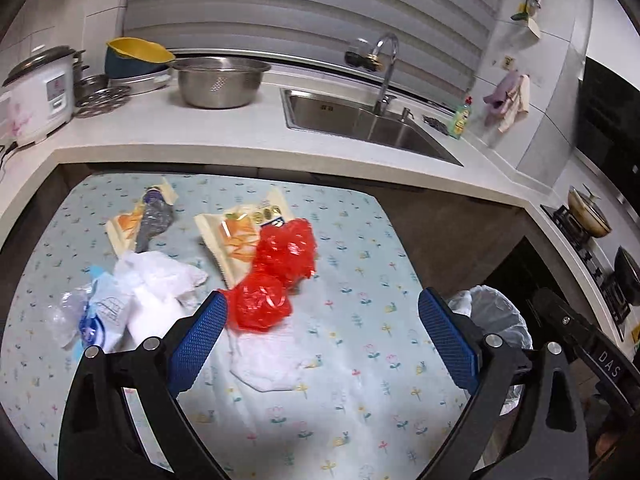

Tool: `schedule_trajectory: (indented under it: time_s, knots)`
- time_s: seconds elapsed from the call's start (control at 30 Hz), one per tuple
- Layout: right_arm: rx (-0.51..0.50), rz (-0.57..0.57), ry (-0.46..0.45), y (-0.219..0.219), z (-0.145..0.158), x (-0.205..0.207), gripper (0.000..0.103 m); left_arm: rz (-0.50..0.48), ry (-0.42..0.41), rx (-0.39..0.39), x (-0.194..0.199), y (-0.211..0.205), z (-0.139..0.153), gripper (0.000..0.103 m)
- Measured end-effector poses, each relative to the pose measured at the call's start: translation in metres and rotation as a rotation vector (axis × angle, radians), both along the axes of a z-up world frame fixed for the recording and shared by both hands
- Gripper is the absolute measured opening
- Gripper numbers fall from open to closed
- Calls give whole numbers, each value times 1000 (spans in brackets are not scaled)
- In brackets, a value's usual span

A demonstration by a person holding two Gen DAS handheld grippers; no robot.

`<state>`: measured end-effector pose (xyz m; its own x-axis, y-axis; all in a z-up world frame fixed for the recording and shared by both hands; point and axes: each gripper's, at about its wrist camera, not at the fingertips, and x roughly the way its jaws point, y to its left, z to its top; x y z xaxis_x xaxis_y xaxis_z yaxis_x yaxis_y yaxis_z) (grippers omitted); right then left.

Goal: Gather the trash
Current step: 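Move both grippers back over the red bag and wet-wipe pack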

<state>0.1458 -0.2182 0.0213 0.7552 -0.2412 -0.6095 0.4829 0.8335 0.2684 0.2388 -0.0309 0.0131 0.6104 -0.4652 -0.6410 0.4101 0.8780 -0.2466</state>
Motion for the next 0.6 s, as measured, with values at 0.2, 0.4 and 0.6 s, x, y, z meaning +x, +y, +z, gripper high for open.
schedule_trajectory:
  time_s: [0.2, 0.4, 0.6]
  knots:
    - [-16, 66, 12, 41, 2, 27, 66, 77, 7, -8, 11, 48, -2, 93]
    - [-16, 119, 35, 75, -4, 51, 67, 150, 45, -21, 24, 92, -13, 94]
    - [-16, 161, 63, 102, -13, 73, 67, 199, 62, -20, 33, 127, -24, 94]
